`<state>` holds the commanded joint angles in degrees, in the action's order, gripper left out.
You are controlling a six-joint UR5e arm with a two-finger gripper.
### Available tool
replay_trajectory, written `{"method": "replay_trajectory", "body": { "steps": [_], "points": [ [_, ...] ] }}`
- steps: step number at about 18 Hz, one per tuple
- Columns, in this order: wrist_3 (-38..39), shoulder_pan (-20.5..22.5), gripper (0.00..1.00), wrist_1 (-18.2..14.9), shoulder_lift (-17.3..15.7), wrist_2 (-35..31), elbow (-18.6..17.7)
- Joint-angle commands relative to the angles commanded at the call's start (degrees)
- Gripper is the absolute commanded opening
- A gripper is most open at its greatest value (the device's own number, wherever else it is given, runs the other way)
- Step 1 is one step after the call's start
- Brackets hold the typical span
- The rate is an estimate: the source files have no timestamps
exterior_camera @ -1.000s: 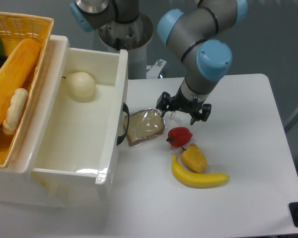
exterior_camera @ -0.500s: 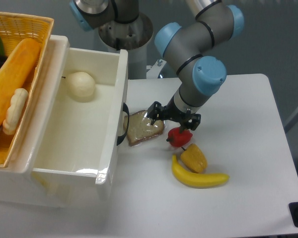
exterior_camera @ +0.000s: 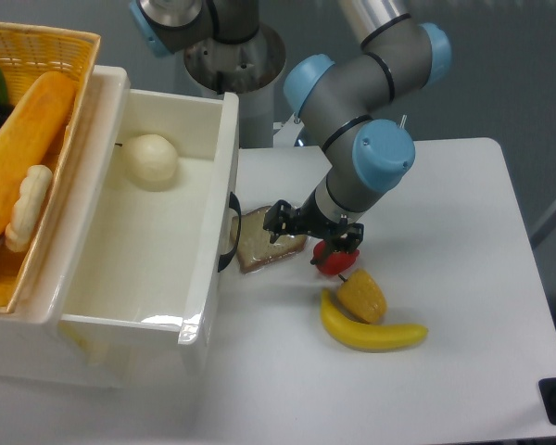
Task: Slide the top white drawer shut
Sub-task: 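Lower the gripper toward the front face of the open white drawer, then push the drawer front with the gripper, sliding the drawer into the unit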
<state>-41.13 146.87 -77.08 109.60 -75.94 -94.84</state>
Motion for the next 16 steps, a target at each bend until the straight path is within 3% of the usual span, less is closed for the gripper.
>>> {"method": "replay_trajectory", "body": {
  "steps": [16],
  "points": [
    [2.2,-3.1,1.0,0.0,0.1,1.4,0.5]
  ]
}}
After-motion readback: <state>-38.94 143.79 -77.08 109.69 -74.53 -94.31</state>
